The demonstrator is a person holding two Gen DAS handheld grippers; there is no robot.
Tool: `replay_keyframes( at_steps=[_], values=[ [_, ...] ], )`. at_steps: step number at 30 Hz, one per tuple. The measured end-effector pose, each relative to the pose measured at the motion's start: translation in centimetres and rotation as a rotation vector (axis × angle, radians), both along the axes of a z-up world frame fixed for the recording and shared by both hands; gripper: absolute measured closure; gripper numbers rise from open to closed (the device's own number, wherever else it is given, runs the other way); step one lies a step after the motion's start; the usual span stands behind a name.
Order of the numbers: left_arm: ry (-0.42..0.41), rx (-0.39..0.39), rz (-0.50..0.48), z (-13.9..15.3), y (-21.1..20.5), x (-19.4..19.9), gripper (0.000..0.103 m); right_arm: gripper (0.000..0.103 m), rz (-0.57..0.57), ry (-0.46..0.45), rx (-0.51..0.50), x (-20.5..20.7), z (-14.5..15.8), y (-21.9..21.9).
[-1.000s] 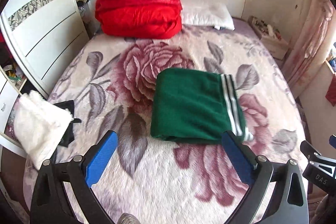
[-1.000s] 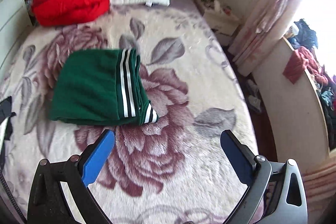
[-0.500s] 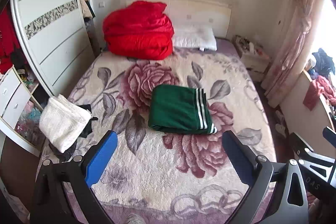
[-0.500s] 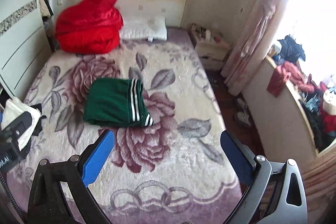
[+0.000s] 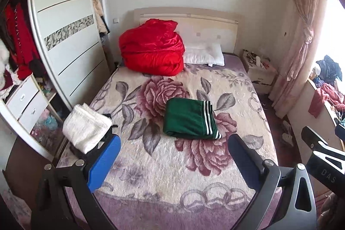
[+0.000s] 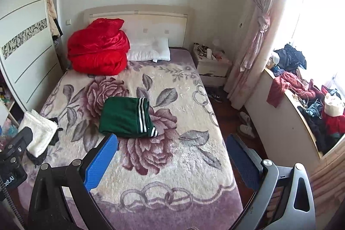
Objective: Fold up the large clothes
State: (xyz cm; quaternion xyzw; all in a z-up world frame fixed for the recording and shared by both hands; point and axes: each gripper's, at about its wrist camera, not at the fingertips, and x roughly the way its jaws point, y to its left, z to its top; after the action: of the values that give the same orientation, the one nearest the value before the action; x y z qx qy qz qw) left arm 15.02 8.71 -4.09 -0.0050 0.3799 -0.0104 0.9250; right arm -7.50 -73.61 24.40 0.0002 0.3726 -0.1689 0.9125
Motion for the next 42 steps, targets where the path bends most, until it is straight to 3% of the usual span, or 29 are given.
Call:
replay_keyframes(
  at_steps=[15,42],
  values=[
    [-0.039,-0.005,-0.011,3.0,0.1,-2.7,0.001,0.0,0.063,-0.041,0.007,-2.8,4.5,0.6],
    [-0.069,0.005,-0.016,4.1,0.0,-3.5,0.001,0.0,0.097,-0.056,-0.015,-2.2,6.2,0.8]
  ],
)
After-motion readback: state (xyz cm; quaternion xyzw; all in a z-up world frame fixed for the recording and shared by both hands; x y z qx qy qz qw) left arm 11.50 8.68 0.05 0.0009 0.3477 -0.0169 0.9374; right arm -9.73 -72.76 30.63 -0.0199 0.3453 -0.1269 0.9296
